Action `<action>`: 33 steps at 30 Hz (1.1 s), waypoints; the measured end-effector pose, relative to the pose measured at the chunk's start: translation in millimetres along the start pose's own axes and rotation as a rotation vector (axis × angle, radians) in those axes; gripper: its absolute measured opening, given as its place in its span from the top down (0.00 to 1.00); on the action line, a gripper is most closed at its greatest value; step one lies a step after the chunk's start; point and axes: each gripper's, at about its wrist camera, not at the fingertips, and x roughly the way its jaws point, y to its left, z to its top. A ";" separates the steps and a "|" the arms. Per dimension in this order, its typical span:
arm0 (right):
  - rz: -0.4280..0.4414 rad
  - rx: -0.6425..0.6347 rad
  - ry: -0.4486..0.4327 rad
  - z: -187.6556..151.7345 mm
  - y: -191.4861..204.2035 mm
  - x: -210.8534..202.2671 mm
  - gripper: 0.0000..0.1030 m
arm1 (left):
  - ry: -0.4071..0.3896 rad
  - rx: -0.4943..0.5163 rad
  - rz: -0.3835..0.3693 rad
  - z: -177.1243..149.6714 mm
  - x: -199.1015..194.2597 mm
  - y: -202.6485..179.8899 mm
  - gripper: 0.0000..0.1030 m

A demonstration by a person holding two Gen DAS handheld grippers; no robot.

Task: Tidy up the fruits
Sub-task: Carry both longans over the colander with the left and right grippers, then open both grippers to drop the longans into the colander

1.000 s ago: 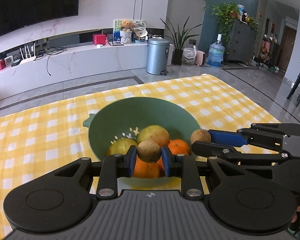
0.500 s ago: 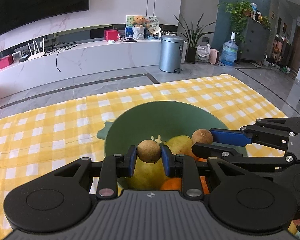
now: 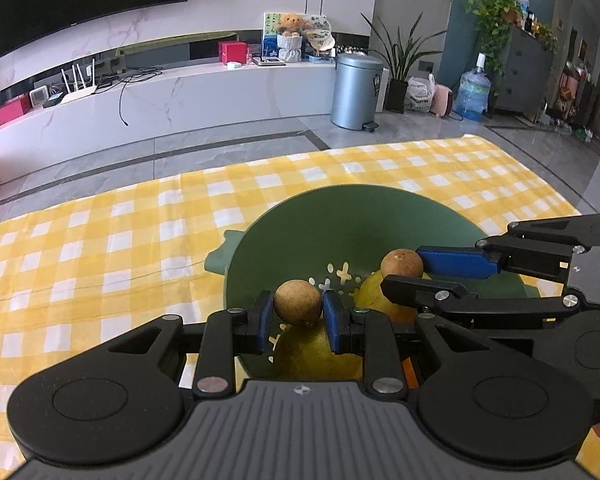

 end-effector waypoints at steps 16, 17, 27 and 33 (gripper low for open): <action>-0.009 -0.028 -0.008 7.1 2.8 0.9 0.74 | -0.039 -0.006 0.024 0.4 -10.5 0.5 0.66; -0.014 -0.030 -0.012 7.8 3.2 -0.2 0.72 | -0.048 -0.009 0.027 0.9 -13.0 1.2 0.64; -0.047 0.008 -0.074 3.6 1.5 -30.8 0.67 | -0.133 -0.059 0.005 1.7 -52.3 2.6 0.52; -0.054 0.067 -0.141 -12.8 4.8 -65.6 0.53 | -0.139 -0.022 -0.005 -3.3 -74.8 -9.1 0.52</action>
